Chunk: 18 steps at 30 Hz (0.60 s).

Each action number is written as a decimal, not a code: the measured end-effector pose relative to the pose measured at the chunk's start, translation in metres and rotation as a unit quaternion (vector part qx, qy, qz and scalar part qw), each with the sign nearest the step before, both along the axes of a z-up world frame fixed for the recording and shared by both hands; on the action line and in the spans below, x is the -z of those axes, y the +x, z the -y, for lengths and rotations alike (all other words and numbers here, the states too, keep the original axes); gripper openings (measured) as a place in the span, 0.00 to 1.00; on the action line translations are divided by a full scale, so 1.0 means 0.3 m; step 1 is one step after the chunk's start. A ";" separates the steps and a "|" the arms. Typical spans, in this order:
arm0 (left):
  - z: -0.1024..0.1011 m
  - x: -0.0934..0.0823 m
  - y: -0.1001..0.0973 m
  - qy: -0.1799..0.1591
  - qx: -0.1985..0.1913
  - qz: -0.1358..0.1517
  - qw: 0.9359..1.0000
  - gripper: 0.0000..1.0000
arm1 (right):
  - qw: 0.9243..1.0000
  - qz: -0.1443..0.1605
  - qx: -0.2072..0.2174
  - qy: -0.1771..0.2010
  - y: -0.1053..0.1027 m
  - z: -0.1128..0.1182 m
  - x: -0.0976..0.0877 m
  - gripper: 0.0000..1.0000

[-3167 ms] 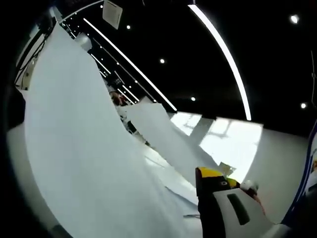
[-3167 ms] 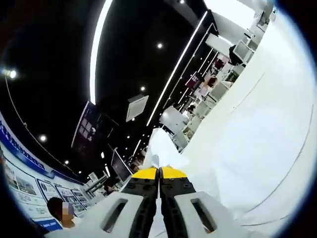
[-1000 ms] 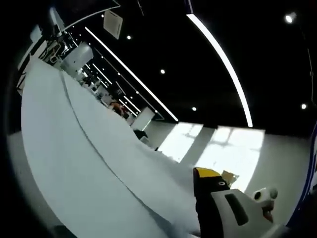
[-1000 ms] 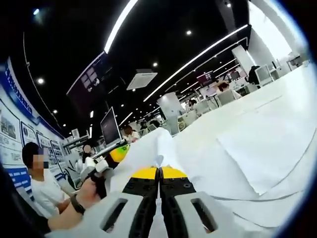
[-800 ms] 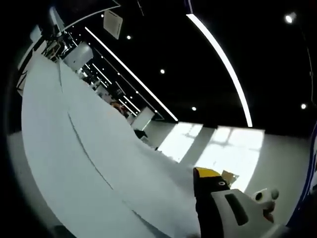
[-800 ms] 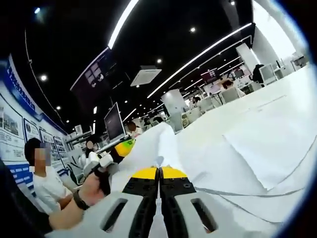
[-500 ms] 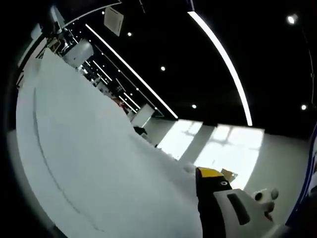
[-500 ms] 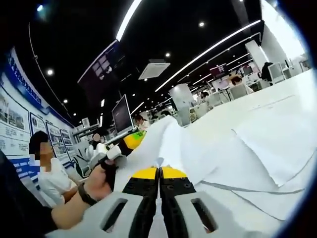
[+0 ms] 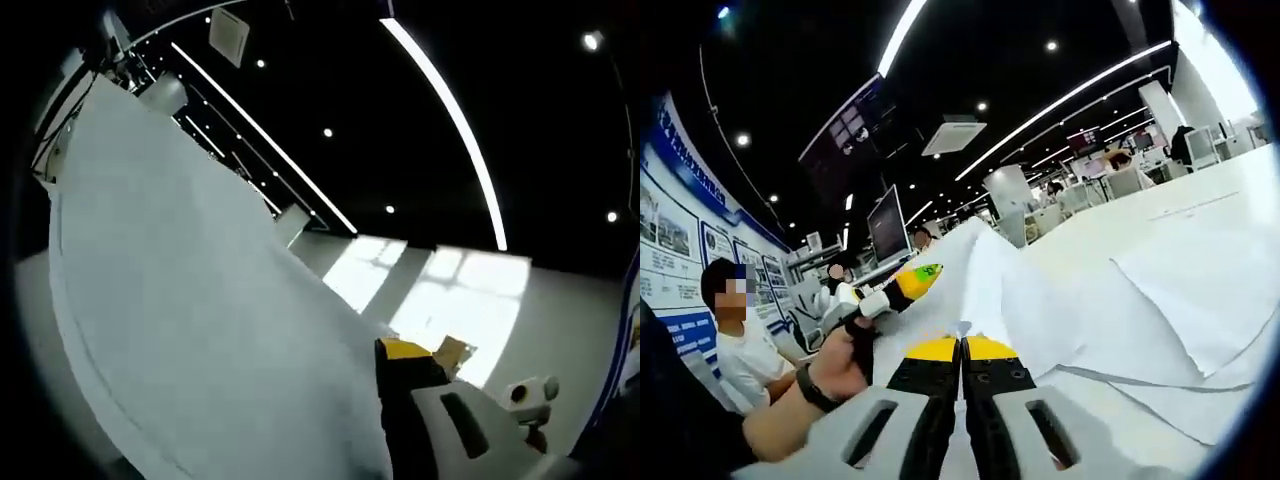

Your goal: Organize the stack of printing papers by aligning and flattening the scattered papers on the table

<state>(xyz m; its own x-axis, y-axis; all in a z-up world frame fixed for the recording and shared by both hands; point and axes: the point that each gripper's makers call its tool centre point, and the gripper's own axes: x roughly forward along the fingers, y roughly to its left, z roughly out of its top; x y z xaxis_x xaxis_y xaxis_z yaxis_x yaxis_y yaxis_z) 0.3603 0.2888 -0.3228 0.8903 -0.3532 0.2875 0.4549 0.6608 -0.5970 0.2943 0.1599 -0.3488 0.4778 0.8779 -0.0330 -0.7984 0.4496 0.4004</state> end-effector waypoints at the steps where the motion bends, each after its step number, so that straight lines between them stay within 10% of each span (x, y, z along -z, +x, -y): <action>1: -0.002 0.000 0.000 0.001 -0.002 0.001 1.000 0.27 | 1.000 0.001 0.001 -0.001 0.001 0.000 0.001 0.00; 18: -0.006 0.002 -0.007 0.010 -0.001 0.010 1.000 0.07 | 1.000 -0.007 -0.005 0.000 -0.011 -0.001 0.005 0.00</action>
<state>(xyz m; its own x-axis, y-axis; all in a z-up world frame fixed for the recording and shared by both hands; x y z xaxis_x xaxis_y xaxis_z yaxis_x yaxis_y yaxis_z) 0.3583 0.2908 -0.3233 0.8851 -0.3576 0.2980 0.4654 0.6735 -0.5742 0.2912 0.1601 -0.3502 0.4692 0.8822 -0.0399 -0.7968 0.4424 0.4116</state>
